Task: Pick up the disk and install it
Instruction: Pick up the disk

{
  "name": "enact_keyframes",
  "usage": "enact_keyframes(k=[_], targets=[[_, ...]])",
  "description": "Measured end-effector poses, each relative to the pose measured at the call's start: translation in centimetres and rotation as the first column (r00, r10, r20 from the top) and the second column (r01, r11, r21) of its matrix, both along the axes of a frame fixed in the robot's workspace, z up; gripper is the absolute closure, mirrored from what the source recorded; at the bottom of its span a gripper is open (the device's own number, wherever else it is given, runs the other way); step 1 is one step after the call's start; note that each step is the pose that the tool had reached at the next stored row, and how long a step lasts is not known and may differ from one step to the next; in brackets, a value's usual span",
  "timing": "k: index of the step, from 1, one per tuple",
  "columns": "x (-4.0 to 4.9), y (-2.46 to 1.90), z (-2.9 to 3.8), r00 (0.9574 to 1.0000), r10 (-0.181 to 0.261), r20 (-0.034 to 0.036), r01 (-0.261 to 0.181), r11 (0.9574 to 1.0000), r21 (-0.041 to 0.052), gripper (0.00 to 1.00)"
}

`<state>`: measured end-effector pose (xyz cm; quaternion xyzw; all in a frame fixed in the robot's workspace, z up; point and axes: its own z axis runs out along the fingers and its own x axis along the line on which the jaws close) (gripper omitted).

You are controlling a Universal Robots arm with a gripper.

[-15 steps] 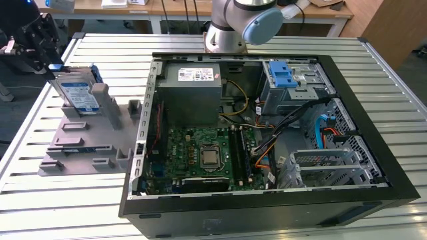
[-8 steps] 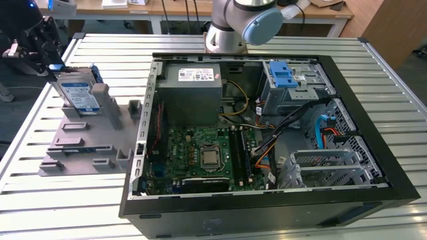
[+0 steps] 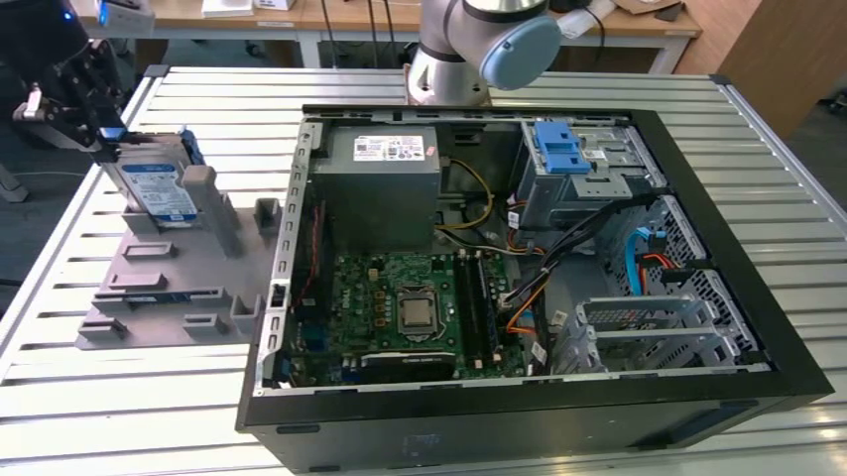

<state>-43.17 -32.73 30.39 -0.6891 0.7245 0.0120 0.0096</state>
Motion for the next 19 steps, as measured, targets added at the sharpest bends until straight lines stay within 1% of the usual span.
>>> enact_keyframes(k=[7,11,13,19], targets=[[0.0,0.04,-0.32,0.9999,0.013,0.0,-0.013,0.9999,-0.0001,0.55],[0.0,0.04,-0.6,0.9999,0.013,-0.0001,-0.013,0.9999,-0.0034,0.55],[-0.01,0.04,-0.63,0.9999,0.013,-0.0002,-0.013,0.9999,-0.0061,0.55],[0.0,0.04,-0.64,0.9999,0.013,-0.0001,-0.013,0.9999,-0.0067,0.54]])
